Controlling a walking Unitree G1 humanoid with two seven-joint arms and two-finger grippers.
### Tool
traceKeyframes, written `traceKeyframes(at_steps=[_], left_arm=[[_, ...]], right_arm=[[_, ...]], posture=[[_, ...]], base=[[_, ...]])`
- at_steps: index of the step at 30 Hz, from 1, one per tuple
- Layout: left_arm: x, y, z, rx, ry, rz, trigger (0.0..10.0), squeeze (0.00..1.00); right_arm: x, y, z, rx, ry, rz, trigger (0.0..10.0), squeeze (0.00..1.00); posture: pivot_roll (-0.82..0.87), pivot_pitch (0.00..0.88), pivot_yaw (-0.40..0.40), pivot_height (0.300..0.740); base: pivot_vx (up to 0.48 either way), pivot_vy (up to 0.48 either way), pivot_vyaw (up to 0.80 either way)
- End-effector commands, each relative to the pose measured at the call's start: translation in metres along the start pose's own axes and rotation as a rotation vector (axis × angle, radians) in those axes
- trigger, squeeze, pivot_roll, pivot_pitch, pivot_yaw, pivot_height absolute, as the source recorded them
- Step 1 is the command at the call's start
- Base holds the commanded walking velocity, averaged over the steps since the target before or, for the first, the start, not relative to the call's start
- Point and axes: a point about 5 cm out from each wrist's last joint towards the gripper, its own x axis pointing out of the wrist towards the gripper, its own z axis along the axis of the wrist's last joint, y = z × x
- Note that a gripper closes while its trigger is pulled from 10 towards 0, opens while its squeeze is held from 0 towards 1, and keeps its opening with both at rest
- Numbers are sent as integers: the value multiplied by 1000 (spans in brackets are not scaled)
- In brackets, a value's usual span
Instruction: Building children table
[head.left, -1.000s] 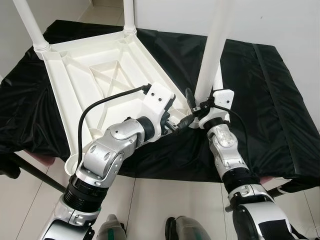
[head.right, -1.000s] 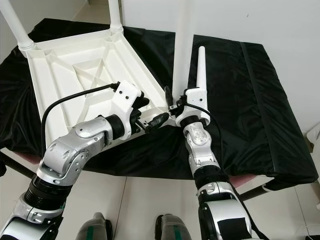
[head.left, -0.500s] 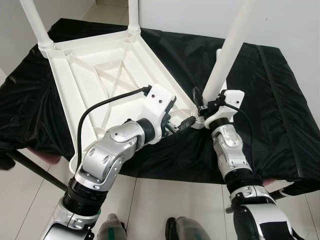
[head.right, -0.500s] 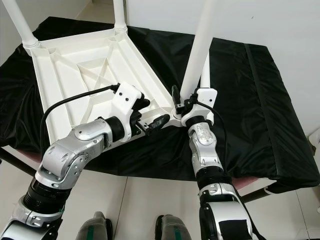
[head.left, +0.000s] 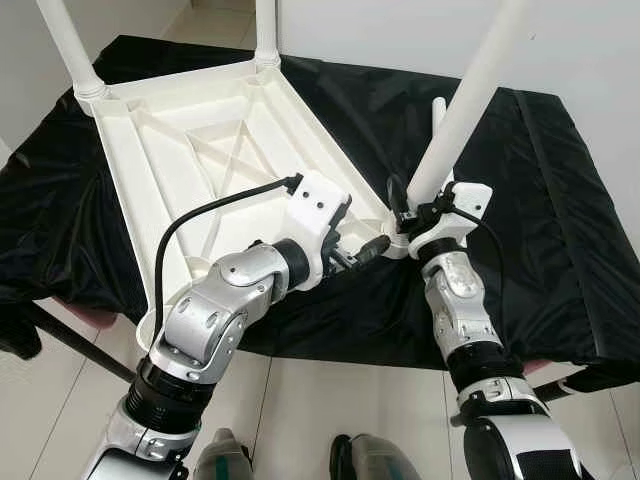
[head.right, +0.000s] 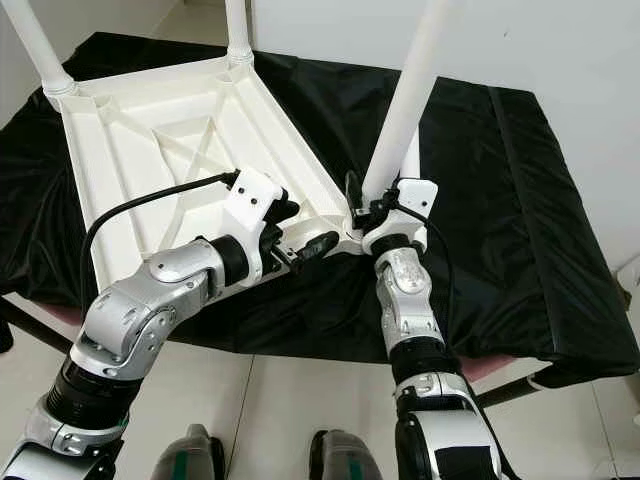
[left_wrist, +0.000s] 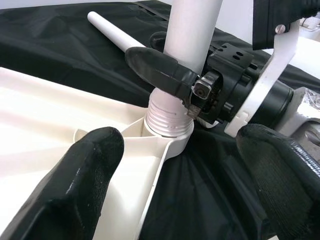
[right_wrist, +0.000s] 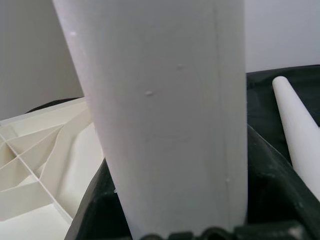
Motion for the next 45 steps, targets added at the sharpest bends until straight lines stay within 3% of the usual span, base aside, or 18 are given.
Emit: traceKeyframes(at_steps=[1,12,19,20,35,42,45], left_arm=[[-1,-5,2,-1,-8,-21,10000,0],[0,-5,2,1,-9,-18,10000,0],[0,-4,3,0,-11,-18,10000,0],[1,-5,3,0,-13,-21,10000,0],[1,-7,4,0,-15,-27,10000,0],[0,-9,4,1,-15,-33,10000,0],[0,-9,4,3,-14,-33,10000,0]], right_arm=[[-26,-16,-45,32,257,-103,10000,0],[-27,-15,-45,22,254,-105,10000,0],[-28,-8,-42,-6,226,-165,10000,0],[-29,-7,-44,-6,230,-222,10000,0],[-21,8,-44,-54,240,-306,10000,0],[-17,25,-42,2,224,-377,10000,0],[-19,24,-44,19,234,-406,10000,0]], posture=[[-11,95,-16,740],[-8,94,-21,740],[-10,92,-19,740],[-11,91,-18,740],[2,90,-21,740],[16,81,-28,740],[16,79,-29,740]], base=[[0,0,0],[0,0,0],[0,0,0],[0,0,0],[0,0,0],[0,0,0],[0,0,0]])
